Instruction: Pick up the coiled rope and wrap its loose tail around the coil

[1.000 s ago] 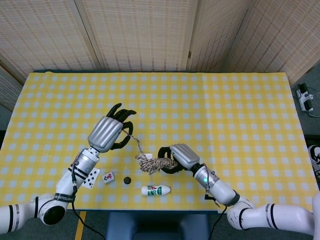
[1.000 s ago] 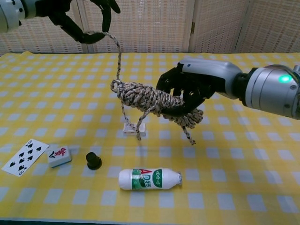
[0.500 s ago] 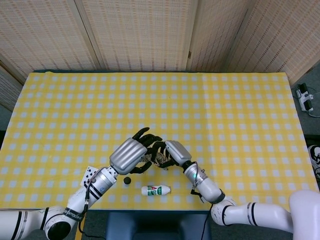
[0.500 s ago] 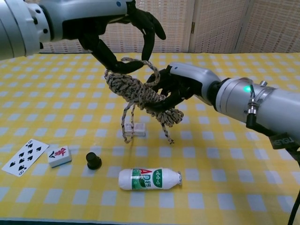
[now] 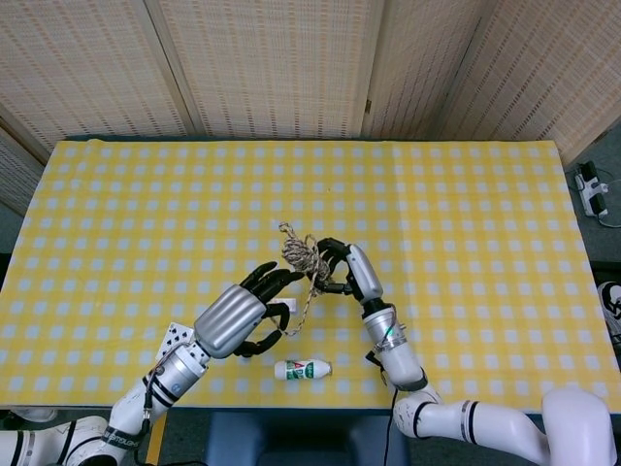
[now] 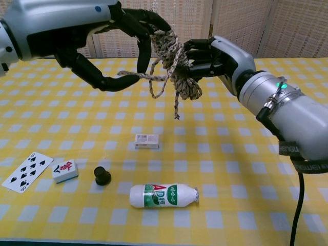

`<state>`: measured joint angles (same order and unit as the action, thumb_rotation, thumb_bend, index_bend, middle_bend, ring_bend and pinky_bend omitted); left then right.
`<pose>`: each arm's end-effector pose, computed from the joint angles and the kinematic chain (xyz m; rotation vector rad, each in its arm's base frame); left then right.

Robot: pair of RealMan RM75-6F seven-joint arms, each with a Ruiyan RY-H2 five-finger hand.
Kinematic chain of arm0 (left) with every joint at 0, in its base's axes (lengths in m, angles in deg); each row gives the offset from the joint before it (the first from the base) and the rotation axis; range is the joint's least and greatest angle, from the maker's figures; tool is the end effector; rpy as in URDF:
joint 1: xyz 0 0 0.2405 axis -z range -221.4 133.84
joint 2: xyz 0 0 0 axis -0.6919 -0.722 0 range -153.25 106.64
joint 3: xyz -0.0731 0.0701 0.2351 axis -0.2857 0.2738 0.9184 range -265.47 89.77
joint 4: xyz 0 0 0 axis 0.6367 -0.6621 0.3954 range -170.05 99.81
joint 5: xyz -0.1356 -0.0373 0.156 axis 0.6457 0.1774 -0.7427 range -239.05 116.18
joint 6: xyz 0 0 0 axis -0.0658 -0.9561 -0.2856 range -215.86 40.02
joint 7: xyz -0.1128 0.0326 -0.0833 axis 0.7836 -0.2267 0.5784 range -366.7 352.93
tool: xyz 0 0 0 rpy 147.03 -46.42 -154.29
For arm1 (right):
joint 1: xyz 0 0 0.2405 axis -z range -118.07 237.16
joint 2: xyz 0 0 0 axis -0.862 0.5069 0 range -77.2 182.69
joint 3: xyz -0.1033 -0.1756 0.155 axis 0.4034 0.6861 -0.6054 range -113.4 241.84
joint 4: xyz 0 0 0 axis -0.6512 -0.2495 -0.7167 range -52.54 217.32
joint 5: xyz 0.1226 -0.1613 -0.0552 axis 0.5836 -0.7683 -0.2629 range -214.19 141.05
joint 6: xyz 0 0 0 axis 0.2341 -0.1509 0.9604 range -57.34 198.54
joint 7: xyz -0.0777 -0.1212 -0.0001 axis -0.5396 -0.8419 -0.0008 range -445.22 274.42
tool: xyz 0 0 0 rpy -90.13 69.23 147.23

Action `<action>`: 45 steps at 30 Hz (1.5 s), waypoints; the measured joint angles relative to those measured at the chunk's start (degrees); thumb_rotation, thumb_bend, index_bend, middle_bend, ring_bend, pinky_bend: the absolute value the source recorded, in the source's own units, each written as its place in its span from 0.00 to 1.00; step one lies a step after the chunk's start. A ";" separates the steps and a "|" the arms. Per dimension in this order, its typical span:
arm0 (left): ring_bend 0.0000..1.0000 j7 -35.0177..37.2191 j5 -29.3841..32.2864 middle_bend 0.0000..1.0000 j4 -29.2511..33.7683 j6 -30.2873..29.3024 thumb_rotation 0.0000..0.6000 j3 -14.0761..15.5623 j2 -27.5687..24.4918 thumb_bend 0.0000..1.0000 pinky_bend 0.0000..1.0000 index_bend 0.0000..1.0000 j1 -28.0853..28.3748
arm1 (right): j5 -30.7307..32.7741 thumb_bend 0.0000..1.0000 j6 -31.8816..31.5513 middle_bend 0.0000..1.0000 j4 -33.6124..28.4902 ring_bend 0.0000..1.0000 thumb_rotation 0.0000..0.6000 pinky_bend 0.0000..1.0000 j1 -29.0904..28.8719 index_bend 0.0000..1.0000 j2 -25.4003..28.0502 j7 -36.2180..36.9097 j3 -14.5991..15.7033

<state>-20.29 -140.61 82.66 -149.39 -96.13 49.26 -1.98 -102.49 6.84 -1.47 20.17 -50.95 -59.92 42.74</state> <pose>-0.0509 0.2602 0.0583 -2.0586 -0.9479 -1.3739 -0.0846 -0.3376 -0.0383 1.1630 -1.8229 1.7542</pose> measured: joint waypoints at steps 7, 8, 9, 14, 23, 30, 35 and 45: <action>0.10 6.61 -2.57 0.10 -3.10 -2.46 1.00 2.17 -1.73 0.50 0.01 0.62 -3.34 | -0.59 0.68 -0.19 0.62 -0.87 0.68 1.00 0.61 2.27 0.73 1.60 9.47 -3.34; 0.10 7.21 -2.62 0.10 -3.69 -2.54 1.00 2.39 -1.93 0.50 0.01 0.62 -3.65 | -0.75 0.68 -0.03 0.62 -1.26 0.68 1.00 0.61 2.60 0.73 2.21 10.51 -3.59; 0.10 7.94 -2.57 0.10 -4.50 -2.59 1.00 2.62 -2.13 0.50 0.01 0.62 -4.02 | -1.08 0.68 0.14 0.62 -1.82 0.68 1.00 0.61 3.05 0.74 3.11 11.73 -3.83; 0.10 10.51 -0.80 0.10 -7.74 -2.05 1.00 3.02 -2.50 0.50 0.00 0.62 -4.95 | -3.16 0.68 0.49 0.62 -3.97 0.69 1.00 0.61 4.49 0.74 6.53 14.58 -4.12; 0.11 13.06 6.15 0.10 -14.58 1.51 1.00 1.83 -2.03 0.50 0.00 0.62 -5.01 | -6.25 0.68 0.32 0.63 -6.89 0.69 1.00 0.61 6.51 0.75 11.21 17.79 -3.38; 0.11 13.23 11.98 0.10 -18.88 4.78 1.00 0.04 -0.91 0.50 0.00 0.63 -4.03 | -9.09 0.68 -0.69 0.63 -8.49 0.69 1.00 0.62 7.63 0.75 13.36 19.77 -1.98; 0.11 12.83 13.66 0.10 -20.40 5.62 1.00 -0.54 -0.35 0.50 0.00 0.63 -3.78 | -11.01 0.68 -1.94 0.63 -9.23 0.70 1.00 0.62 8.29 0.75 14.35 21.32 -1.00; 0.11 11.11 17.76 0.10 -23.23 6.94 1.00 -1.24 0.70 0.50 0.00 0.63 -3.48 | -13.88 0.68 -3.20 0.64 -11.01 0.70 1.00 0.62 9.28 0.76 16.84 23.92 1.06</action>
<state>-9.18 -122.85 59.43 -142.45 -97.37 49.96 -5.45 -116.37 3.63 -12.48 29.45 -34.11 -36.00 43.81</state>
